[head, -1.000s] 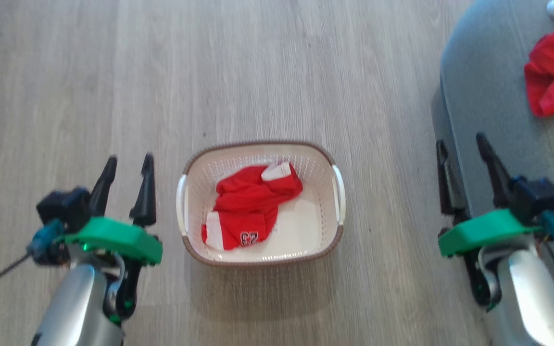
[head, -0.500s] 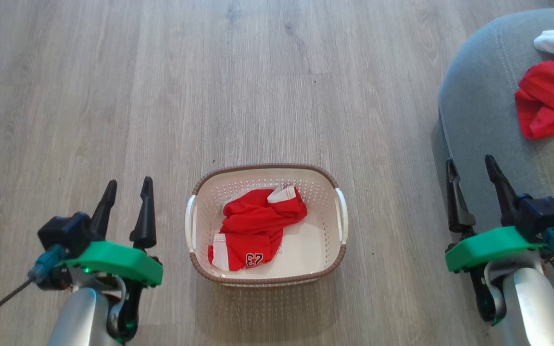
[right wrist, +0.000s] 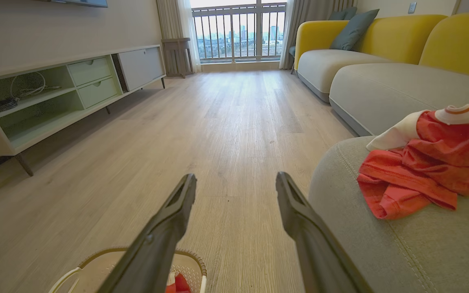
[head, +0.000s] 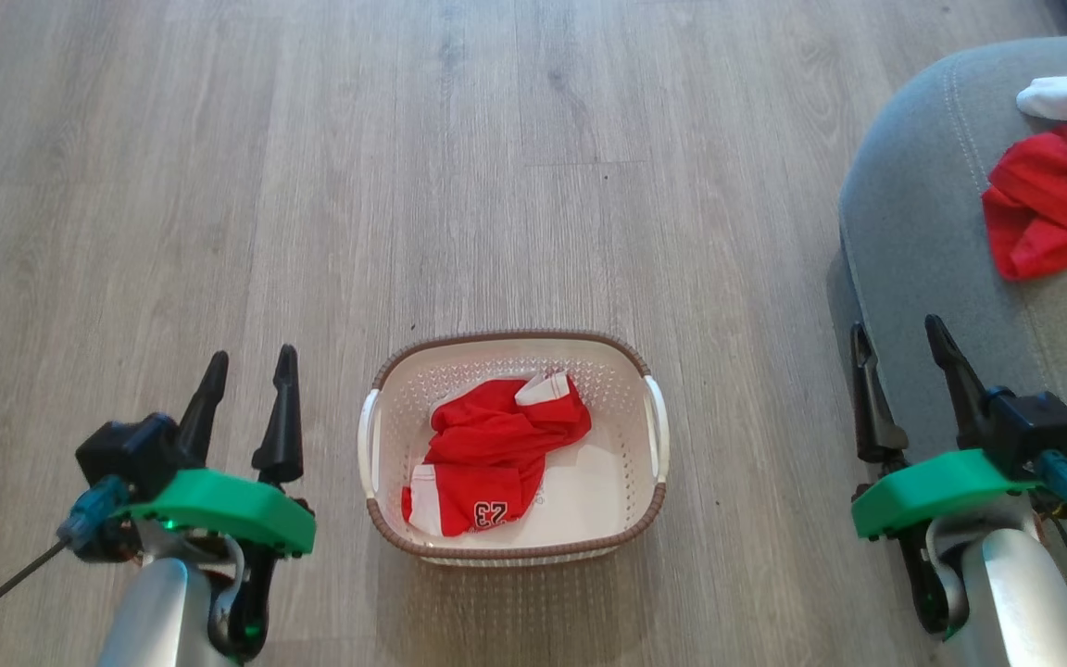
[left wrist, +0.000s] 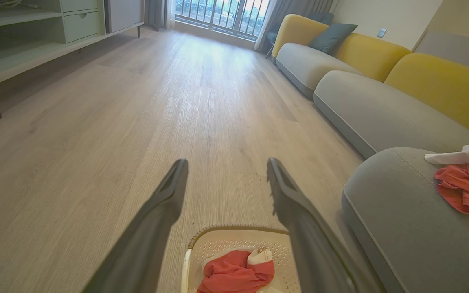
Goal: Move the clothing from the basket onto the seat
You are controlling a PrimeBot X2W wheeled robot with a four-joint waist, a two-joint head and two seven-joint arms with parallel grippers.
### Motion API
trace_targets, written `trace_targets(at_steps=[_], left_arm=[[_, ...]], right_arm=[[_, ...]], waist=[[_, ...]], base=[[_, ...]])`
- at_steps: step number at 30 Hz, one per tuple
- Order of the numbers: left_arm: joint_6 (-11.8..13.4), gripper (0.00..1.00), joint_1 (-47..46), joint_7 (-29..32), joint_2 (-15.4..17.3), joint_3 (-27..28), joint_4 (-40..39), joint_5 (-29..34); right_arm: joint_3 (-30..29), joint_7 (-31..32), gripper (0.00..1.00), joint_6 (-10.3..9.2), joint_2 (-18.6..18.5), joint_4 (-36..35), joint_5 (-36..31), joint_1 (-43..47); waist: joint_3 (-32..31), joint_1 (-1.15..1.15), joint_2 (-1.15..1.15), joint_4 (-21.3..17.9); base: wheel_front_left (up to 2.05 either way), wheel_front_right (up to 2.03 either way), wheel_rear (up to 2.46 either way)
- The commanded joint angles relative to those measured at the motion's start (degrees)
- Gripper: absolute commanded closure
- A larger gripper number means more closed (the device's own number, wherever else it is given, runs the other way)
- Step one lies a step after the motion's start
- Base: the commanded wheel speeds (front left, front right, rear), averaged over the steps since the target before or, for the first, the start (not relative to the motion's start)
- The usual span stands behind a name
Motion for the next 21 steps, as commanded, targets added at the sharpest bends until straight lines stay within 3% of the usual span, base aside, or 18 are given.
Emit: trace_targets(at_steps=[1, 21], left_arm=[[-0.27, 0.00, -0.99, -0.57, 0.23, 2.24, -1.59, 0.63], [-0.87, 0.00, -1.14, -0.57, -0.15, 3.26, -1.25, 1.73]], right_arm=[[1.49, -0.38, 0.00, -0.01, 0.22, -1.63, -0.26, -0.70], [1.49, -0.38, 0.00, -0.01, 0.22, -1.45, 0.05, -0.95]], waist=[[0.03, 0.00, 0.00, -0.10], [-0.18, 0.00, 0.00, -1.14]], base=[[0.00, 0.00, 0.00], [0.00, 0.00, 0.00]])
